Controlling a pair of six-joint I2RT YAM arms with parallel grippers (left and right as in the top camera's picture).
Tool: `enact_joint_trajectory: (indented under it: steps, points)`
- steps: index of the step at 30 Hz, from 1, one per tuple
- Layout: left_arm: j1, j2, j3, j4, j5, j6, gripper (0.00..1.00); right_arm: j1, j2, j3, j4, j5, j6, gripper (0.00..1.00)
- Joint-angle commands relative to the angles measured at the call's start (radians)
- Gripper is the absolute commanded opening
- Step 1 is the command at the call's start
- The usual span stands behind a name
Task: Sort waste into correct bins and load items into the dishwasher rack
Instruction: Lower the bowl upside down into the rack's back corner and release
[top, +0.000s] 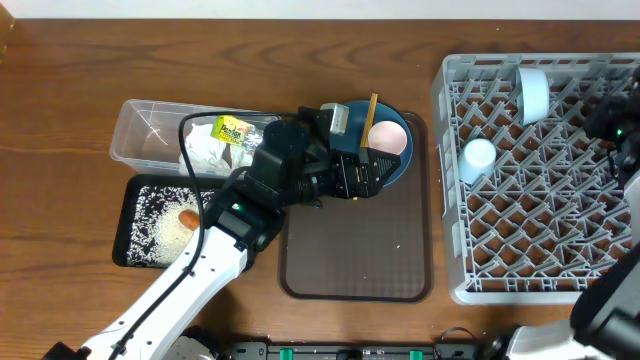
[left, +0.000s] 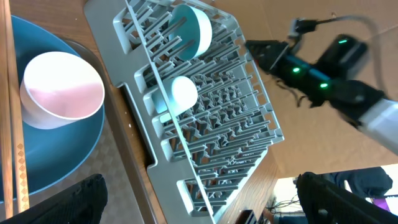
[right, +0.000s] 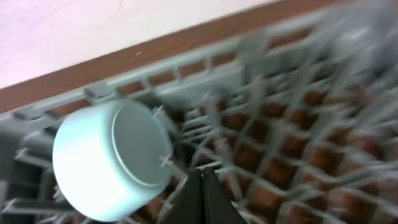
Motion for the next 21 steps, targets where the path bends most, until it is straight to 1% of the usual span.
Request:
enact_joint_trajectory:
  steps: [1,4,8,12,14,21]
  points:
    - [0.003,-0.008,0.013,0.001,0.014,0.009,1.00,0.000,0.065,0.000,0.011,-0.233,0.074,0.01]
    - [0.003,-0.008,0.013,0.001,0.014,0.009,1.00,0.026,0.130,0.000,0.019,-0.234,0.072,0.01]
    - [0.003,-0.008,0.013,0.001,0.014,0.010,1.00,0.061,0.166,0.000,0.032,-0.278,0.072,0.01]
    - [0.003,-0.008,0.013,0.001,0.014,0.010,1.00,0.104,0.156,0.000,0.025,-0.291,0.066,0.01]
    - [0.003,-0.008,0.013,0.001,0.014,0.010,1.00,0.122,0.145,0.000,0.003,-0.290,0.033,0.01]
    - [0.003,-0.008,0.013,0.001,0.014,0.009,1.00,0.129,0.081,0.000,-0.032,-0.284,0.026,0.01]
